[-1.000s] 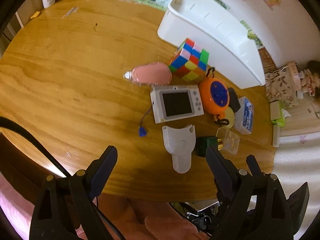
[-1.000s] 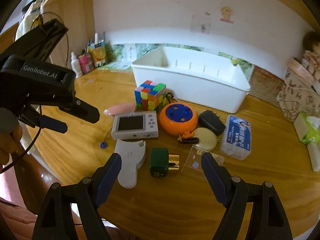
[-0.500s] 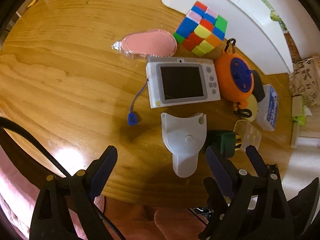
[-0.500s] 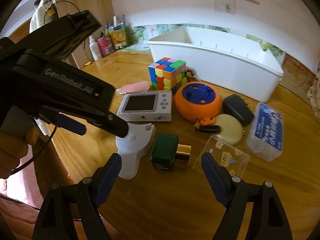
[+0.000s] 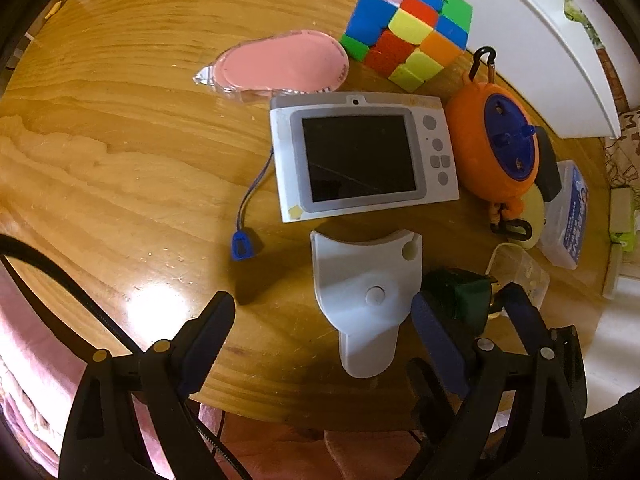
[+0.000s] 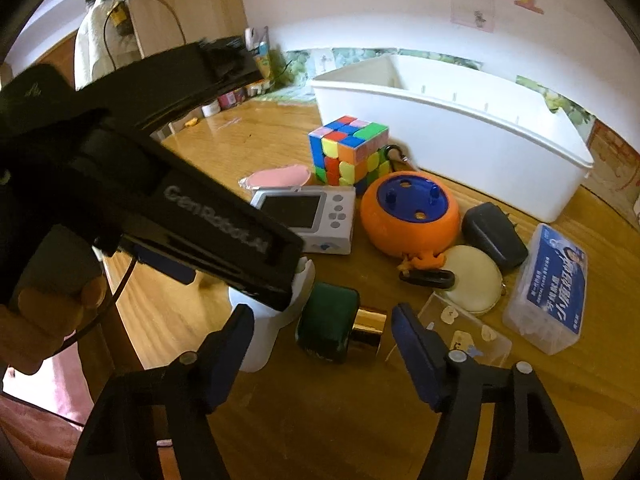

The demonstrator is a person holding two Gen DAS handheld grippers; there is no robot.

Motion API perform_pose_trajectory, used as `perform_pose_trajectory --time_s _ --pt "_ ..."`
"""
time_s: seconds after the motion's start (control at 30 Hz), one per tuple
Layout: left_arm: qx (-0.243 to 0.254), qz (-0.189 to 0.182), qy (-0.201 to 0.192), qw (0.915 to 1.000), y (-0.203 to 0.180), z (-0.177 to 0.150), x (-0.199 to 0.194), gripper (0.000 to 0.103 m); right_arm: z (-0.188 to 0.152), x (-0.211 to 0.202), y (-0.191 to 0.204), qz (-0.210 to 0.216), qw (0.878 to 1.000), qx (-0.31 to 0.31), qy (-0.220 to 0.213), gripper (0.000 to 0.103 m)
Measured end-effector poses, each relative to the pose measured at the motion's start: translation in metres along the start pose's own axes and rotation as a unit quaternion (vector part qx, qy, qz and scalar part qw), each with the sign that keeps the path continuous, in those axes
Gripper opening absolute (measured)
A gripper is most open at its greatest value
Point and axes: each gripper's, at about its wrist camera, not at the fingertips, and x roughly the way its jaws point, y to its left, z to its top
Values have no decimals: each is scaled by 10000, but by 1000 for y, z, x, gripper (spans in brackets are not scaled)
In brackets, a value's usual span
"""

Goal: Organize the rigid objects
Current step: 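Grasp white plastic piece with left tool while right tool grasps green-gold bottle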

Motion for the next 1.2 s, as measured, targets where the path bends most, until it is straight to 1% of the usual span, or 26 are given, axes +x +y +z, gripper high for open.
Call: perform_pose_trajectory --time_s 0.23,0.3,0.37,0.53,0.63,0.67,0.7,0.77,0.9,1.0,1.07,1.2 --pt "29 41 106 9999 -8 9 4 91 3 5 6 -131 9994 -287 122 69" --pt "48 60 138 9999 -10 11 4 91 4 8 7 -218 9989 -355 200 64" --pt "80 116 178 9997 -12 13 6 91 4 11 6 -247 9985 -400 267 61" --pt "60 131 239 9996 -16 22 6 89 2 13 4 -283 9982 -420 318 59" --pt "61 182 277 9994 -17 27 6 84 3 16 4 -389 9973 -490 397 50" --pt "73 215 275 9994 -19 29 6 83 5 17 2 -398 9971 -485 430 45" --pt "91 260 276 9992 -21 30 6 82 6 18 0 -363 9972 -458 462 43" --pt "134 366 300 9988 -24 32 5 79 8 19 -5 -268 9976 -403 502 43" --pt "224 541 291 9979 -31 35 6 69 12 22 -9 -236 9970 -499 542 43" --pt "212 640 288 9973 -34 38 4 64 13 23 -10 -205 9965 -582 570 43" --pt "151 726 289 9968 -36 40 4 63 13 22 -10 -148 9962 -603 603 43" --pt "44 722 287 9970 -36 43 4 63 12 21 -12 -87 9960 -626 638 43"
